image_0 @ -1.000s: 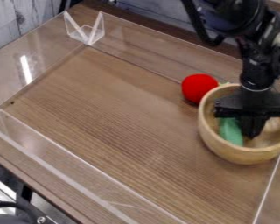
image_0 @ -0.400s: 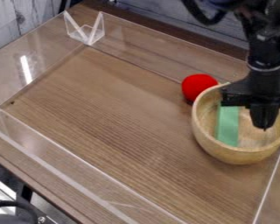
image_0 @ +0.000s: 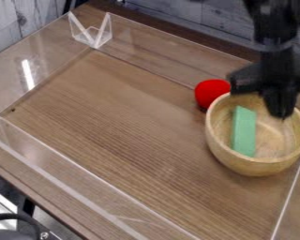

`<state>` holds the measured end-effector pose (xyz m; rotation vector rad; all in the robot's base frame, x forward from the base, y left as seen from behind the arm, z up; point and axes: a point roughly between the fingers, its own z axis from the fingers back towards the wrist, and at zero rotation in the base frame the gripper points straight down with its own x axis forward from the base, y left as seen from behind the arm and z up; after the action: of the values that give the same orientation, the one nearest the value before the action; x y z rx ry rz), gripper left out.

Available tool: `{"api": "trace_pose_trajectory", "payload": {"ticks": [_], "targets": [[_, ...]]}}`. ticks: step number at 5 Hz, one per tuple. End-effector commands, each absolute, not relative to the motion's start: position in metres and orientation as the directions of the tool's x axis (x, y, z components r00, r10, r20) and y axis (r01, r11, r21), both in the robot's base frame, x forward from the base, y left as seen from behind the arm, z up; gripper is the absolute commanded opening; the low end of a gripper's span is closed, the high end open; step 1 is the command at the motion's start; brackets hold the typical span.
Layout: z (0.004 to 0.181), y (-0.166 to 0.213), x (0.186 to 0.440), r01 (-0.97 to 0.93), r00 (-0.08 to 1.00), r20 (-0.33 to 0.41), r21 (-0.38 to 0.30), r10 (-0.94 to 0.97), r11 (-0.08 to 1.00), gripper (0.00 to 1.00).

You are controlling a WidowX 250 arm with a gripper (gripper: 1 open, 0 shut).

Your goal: Remove the green block from the brown bowl and put it on the table

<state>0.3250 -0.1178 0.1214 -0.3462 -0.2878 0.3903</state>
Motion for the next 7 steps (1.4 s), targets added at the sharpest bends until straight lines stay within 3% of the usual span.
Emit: {"api": "trace_pose_trajectory", "payload": {"ticks": [1, 2, 4, 7], "targets": [[0.176, -0.095, 0.332, -0.289, 0.864, 0.257, -0.451, 0.433, 0.845, 0.0], [0.188, -0.068, 0.329, -0.292, 0.857, 0.255, -0.474, 0.447, 0.831, 0.0], [0.177, -0.062, 0.313, -0.319, 0.852, 0.25, -0.45, 0.46, 0.834, 0.0], [0.162, -0.055, 0.315, -0.33, 0.849, 0.251, -0.435, 0.465, 0.838, 0.0]]}}
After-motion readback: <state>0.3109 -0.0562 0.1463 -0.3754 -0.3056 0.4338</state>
